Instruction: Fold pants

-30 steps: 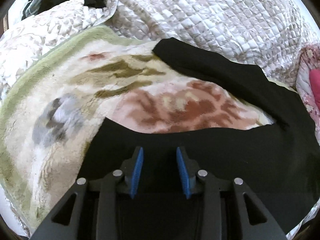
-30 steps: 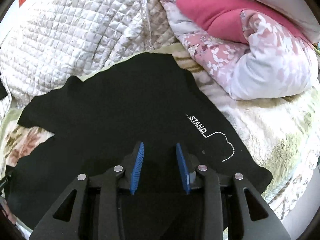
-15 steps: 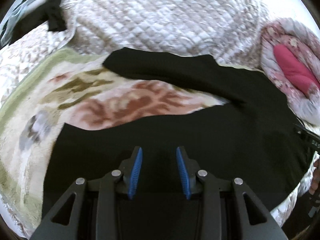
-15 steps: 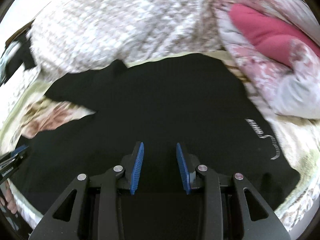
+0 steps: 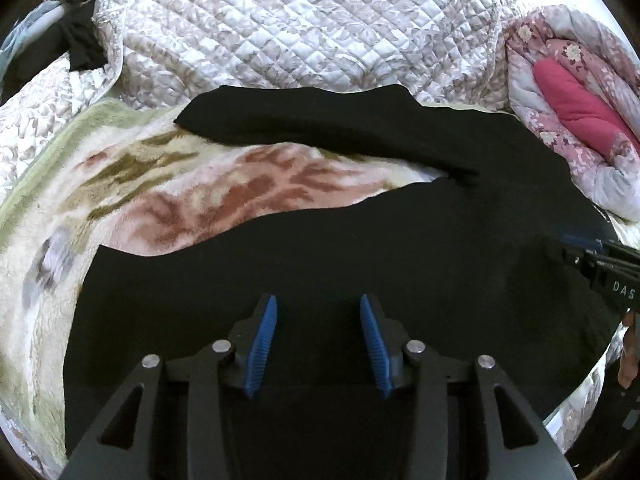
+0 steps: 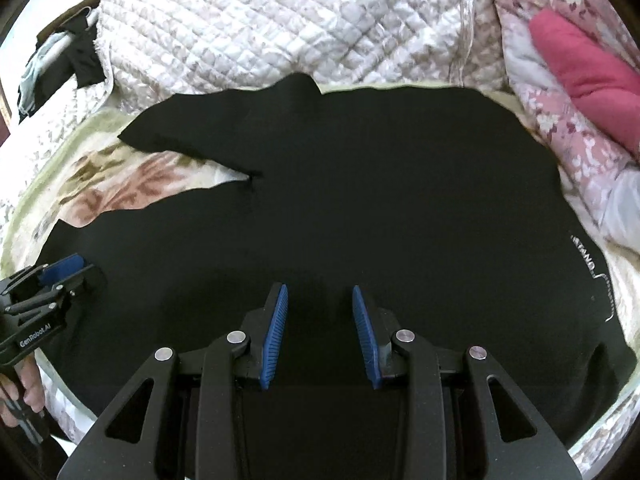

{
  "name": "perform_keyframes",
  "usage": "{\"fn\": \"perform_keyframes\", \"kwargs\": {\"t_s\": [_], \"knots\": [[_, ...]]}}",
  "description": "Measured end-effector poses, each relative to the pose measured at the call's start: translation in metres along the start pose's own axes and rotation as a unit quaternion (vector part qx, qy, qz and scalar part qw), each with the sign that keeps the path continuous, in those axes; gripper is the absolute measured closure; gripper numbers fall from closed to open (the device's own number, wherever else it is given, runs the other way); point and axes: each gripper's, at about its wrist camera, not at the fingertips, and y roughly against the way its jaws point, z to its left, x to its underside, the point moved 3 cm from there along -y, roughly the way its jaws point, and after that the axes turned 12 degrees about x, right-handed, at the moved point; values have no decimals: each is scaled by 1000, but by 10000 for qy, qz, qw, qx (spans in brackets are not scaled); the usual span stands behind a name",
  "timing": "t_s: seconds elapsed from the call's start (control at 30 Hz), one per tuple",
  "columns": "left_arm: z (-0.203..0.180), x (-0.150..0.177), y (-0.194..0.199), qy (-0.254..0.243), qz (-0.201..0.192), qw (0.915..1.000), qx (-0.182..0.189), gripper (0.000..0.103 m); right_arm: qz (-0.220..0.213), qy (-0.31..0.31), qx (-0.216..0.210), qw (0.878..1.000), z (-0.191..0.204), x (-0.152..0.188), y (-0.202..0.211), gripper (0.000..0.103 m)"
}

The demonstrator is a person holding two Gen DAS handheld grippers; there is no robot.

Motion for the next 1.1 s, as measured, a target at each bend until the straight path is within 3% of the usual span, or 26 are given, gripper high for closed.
{"fn": "perform_keyframes", "kwargs": {"t_s": [0.1,0.2,0.83,0.93,1.1], "knots": [[2,-1,0,14,2,10000,-6,56,-87,-15,5,10000,-2,-1,3,68],[3,-2,1,60,9,10000,16,56,-94,-19,16,10000,-3,-2,4,59],[-10,-37,3,-88,83,9992,370,56,-110,23,53,9999,-6,-10,7,58],[-11,-46,-3,-129,158,9987,460,56,-89,102,33,9999,-7,-17,6,51],[-9,-67,-13,-267,257,9979,540,55,-174,279,-154,9993,-12,-44,4,51]]}}
